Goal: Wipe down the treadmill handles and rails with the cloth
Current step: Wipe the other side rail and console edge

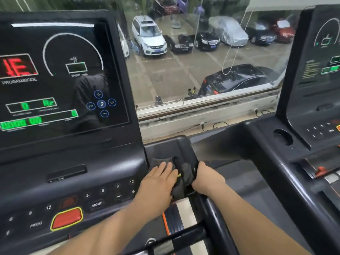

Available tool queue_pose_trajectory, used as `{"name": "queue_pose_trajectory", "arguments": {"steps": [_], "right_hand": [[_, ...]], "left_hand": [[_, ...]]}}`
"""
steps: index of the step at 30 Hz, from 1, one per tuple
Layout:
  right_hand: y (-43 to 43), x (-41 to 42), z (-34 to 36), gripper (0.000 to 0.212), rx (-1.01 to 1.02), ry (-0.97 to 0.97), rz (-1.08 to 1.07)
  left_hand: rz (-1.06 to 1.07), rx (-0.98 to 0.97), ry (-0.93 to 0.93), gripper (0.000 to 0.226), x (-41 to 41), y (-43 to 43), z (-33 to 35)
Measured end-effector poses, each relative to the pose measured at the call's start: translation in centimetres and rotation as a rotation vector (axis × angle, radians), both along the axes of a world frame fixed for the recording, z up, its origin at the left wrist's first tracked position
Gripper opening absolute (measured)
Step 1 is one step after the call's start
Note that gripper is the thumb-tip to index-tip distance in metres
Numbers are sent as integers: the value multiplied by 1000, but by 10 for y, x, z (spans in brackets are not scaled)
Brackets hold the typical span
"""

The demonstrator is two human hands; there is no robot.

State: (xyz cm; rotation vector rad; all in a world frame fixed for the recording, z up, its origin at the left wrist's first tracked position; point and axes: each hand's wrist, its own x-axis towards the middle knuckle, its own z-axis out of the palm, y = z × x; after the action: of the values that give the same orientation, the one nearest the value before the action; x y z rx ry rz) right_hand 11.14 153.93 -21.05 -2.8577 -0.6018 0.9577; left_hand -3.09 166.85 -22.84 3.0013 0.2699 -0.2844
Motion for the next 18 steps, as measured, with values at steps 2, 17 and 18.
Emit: {"name": "queue_pose_trajectory", "arguments": {"steps": [2,17,18], "right_hand": [[1,3,-1,52,16,42,-9],[-4,21,-13,36,77,116,50],[-2,21,-11,43,90,129,38]], "left_hand": [[-1,13,-40,81,14,13,1],[122,-57,-173,77,1,-9,-13],[101,-56,-209,75,8,1,-9]]}}
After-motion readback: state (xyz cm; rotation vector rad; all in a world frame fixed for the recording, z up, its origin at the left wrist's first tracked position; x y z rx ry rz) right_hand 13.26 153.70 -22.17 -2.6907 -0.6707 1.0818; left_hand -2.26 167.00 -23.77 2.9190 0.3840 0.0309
